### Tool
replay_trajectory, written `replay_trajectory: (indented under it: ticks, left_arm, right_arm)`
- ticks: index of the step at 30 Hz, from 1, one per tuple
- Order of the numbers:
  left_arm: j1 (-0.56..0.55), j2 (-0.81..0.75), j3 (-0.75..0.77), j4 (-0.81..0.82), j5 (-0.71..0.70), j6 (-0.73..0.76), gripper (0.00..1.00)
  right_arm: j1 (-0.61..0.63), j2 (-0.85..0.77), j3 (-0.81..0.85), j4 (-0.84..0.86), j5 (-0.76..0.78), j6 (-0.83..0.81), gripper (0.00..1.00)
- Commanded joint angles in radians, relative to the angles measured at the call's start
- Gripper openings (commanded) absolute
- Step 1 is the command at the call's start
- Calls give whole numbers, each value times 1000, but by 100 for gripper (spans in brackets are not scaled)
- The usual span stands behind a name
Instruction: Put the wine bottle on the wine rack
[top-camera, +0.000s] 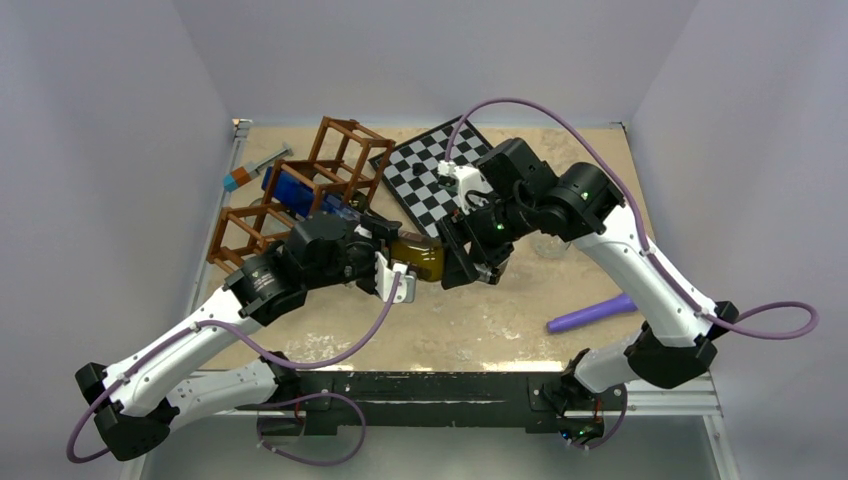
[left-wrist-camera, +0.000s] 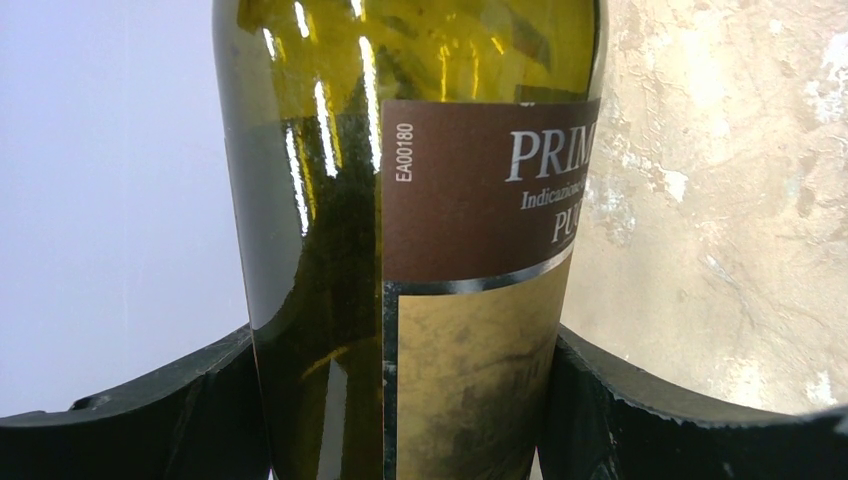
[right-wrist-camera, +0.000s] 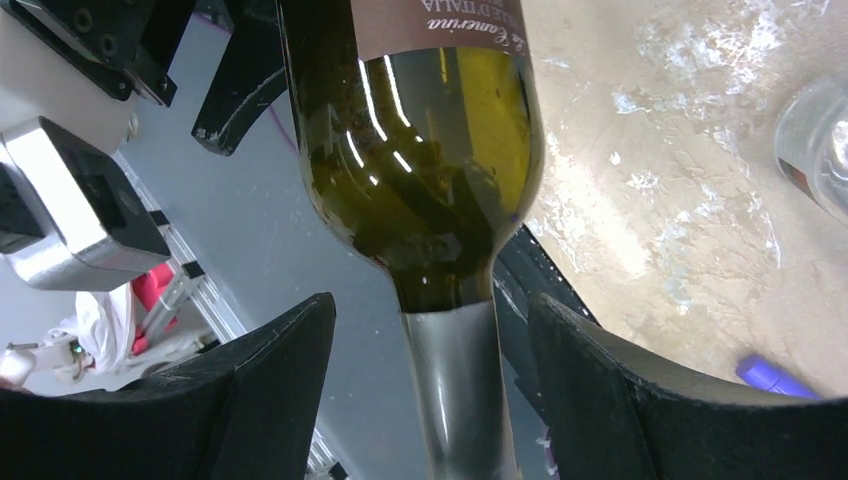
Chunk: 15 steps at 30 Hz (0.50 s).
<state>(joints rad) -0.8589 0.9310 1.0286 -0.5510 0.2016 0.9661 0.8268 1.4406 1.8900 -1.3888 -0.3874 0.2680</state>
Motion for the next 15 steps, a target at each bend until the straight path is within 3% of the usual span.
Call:
replay_trajectory:
  ticks: [1,15]
  left_arm:
    - [-5,-22,17,172,10,32,0]
    - [-7,1,3,233,-23,2,0]
  right_arm:
    - [27,7,-30,41,-44,-2,74]
    - [82,39,-70,56,-25,30,61]
